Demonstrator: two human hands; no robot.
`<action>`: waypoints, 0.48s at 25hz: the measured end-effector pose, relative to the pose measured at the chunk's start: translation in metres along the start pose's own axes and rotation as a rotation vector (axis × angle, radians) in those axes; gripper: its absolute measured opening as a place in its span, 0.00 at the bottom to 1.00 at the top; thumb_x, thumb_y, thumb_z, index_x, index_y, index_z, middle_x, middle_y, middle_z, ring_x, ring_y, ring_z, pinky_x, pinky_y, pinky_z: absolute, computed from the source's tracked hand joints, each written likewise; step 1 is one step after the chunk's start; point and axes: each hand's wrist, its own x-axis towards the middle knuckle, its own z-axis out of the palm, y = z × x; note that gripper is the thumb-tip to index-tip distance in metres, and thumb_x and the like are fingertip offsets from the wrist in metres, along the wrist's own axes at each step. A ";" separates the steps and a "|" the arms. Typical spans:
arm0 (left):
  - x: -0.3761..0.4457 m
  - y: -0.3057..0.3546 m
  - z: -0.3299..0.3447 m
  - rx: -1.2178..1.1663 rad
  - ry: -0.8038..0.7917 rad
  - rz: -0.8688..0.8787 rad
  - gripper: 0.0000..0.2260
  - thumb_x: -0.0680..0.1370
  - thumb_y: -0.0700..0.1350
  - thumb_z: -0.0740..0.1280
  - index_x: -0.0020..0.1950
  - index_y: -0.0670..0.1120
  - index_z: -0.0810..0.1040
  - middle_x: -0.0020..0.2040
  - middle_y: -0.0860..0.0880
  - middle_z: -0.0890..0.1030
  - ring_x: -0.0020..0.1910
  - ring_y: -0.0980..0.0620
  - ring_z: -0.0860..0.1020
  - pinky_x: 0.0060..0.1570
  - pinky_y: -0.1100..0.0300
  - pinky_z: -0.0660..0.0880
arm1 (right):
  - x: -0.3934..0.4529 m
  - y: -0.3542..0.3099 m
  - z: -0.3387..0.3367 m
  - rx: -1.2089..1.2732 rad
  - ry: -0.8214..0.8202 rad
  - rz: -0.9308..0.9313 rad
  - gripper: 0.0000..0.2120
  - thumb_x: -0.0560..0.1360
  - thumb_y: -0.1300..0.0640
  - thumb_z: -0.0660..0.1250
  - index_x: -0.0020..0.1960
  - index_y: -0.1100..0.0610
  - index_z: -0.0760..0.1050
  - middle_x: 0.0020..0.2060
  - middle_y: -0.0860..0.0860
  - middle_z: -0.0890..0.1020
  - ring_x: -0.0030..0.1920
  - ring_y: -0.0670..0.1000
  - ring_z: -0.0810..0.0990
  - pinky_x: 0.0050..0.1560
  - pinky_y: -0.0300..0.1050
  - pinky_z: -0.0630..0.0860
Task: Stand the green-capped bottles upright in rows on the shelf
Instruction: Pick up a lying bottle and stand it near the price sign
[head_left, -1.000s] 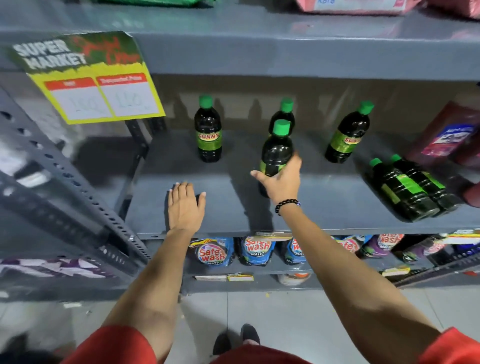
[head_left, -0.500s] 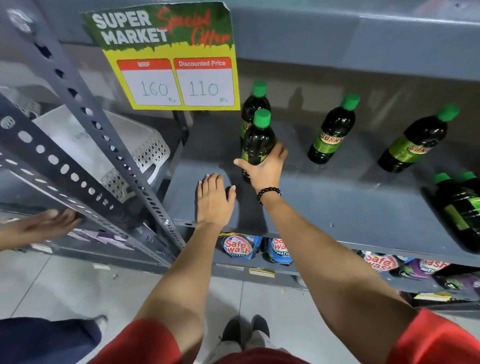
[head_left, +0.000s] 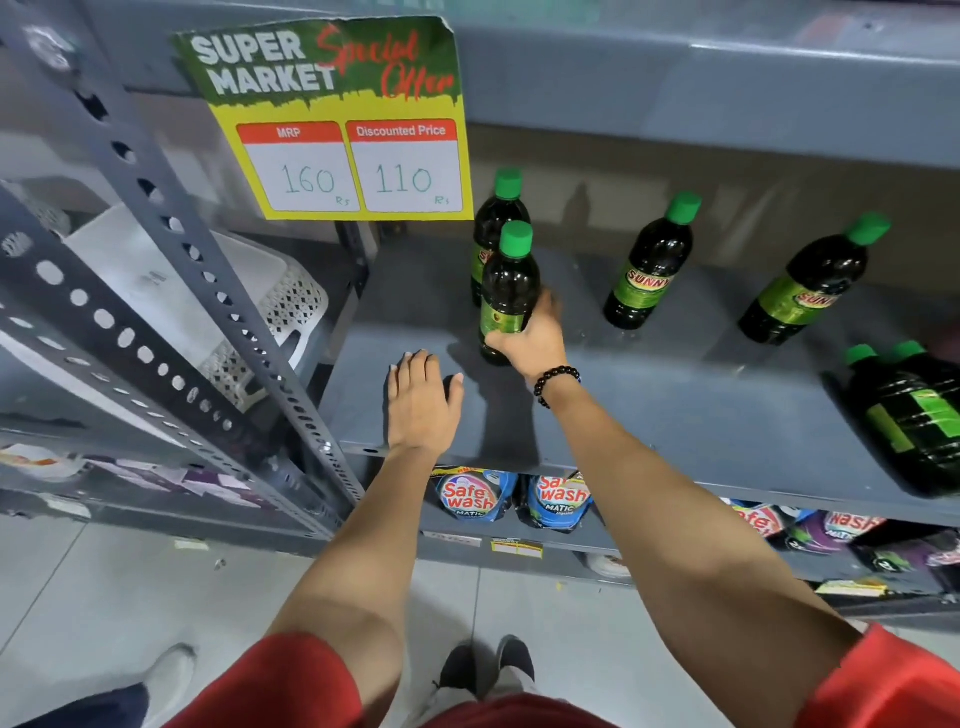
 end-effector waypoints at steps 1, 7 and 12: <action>0.000 0.000 0.000 -0.003 -0.003 -0.001 0.20 0.80 0.50 0.56 0.67 0.39 0.66 0.68 0.39 0.70 0.70 0.41 0.65 0.73 0.46 0.58 | -0.001 0.000 -0.001 -0.013 -0.008 -0.009 0.34 0.59 0.63 0.75 0.61 0.66 0.65 0.59 0.62 0.69 0.61 0.61 0.71 0.60 0.52 0.73; 0.000 -0.001 -0.001 -0.008 0.009 0.002 0.19 0.80 0.49 0.56 0.67 0.38 0.67 0.68 0.38 0.71 0.69 0.41 0.65 0.72 0.45 0.59 | -0.016 0.003 0.004 -0.130 0.194 -0.064 0.36 0.57 0.46 0.80 0.56 0.63 0.70 0.52 0.59 0.75 0.54 0.58 0.75 0.52 0.49 0.73; 0.002 -0.001 0.000 -0.016 0.017 -0.006 0.19 0.80 0.49 0.56 0.66 0.39 0.68 0.67 0.39 0.72 0.69 0.41 0.66 0.72 0.45 0.60 | -0.006 -0.002 -0.005 -0.048 0.081 -0.056 0.34 0.68 0.61 0.71 0.70 0.62 0.60 0.54 0.62 0.81 0.52 0.61 0.80 0.50 0.49 0.77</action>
